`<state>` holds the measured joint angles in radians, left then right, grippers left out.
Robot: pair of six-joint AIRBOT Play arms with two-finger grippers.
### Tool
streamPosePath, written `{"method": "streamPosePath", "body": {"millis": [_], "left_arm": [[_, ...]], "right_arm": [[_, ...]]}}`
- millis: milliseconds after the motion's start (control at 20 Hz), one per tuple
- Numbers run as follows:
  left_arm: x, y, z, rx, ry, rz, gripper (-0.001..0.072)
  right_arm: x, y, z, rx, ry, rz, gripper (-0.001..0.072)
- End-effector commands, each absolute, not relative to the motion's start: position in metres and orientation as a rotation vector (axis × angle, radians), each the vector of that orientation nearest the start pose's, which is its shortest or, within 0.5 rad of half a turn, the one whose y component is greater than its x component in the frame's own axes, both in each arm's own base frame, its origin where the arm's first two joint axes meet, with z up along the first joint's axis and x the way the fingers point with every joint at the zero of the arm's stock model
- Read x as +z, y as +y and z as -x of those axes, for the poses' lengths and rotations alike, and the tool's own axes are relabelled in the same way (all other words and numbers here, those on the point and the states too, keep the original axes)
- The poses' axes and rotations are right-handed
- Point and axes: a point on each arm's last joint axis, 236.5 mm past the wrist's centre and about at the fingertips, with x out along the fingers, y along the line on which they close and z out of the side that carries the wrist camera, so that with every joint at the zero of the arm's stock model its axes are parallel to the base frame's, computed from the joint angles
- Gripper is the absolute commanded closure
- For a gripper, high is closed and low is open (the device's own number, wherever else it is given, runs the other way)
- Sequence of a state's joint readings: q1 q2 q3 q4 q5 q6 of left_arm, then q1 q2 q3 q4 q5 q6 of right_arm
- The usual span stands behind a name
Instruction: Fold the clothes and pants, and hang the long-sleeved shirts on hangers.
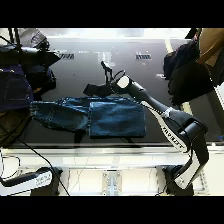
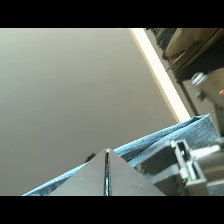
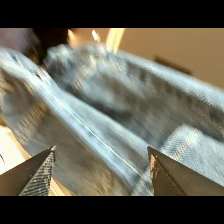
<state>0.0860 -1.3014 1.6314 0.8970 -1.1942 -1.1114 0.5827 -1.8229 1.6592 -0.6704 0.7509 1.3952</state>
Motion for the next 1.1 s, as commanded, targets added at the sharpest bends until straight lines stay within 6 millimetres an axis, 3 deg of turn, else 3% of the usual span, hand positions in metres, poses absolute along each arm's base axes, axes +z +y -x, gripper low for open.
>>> {"method": "streamPosePath", "body": {"millis": [0,100,200,300,400,500,600,700,850,1050], "left_arm": [[0.228,-0.098,-0.454,-0.565,0.685,0.107,0.0682],[0.228,-0.098,-0.454,-0.565,0.684,0.107,0.0682],[0.228,-0.098,-0.454,-0.565,0.684,0.106,0.0682],[0.228,-0.098,-0.454,-0.573,0.677,0.083,0.0682],[0.228,-0.098,-0.454,-0.58,0.671,0.064,0.0682],[0.228,-0.098,-0.454,-0.58,0.671,0.064,0.0682],[0.228,-0.098,-0.454,-0.58,0.671,0.065,0.0682],[0.228,-0.098,-0.454,-0.58,0.671,0.064,0.0682],[0.228,-0.098,-0.454,-0.58,0.672,0.065,0.0673],[0.226,-0.099,-0.452,-0.588,0.684,0.064,0.0674]], "right_arm": [[0.071,0.424,-0.442,0.892,0.973,-0.372,0.0096],[0.055,0.36,-0.446,0.784,1.081,-0.19,0.016],[0.039,0.267,-0.45,0.606,1.218,-0.039,0.016],[0.041,0.185,-0.447,0.469,1.315,-0.009,0.0159],[0.042,0.128,-0.44,0.388,1.346,-0.08,0.0158],[0.026,0.094,-0.417,0.358,1.364,-0.172,0.0148],[-0.01,0.079,-0.386,0.332,1.386,-0.303,0.0057],[-0.043,0.095,-0.363,0.389,1.372,-0.486,0.0048],[-0.06,0.129,-0.361,0.539,1.297,-0.659,0.0048],[-0.091,0.127,-0.354,0.535,1.366,-0.65,0.0048]]}}
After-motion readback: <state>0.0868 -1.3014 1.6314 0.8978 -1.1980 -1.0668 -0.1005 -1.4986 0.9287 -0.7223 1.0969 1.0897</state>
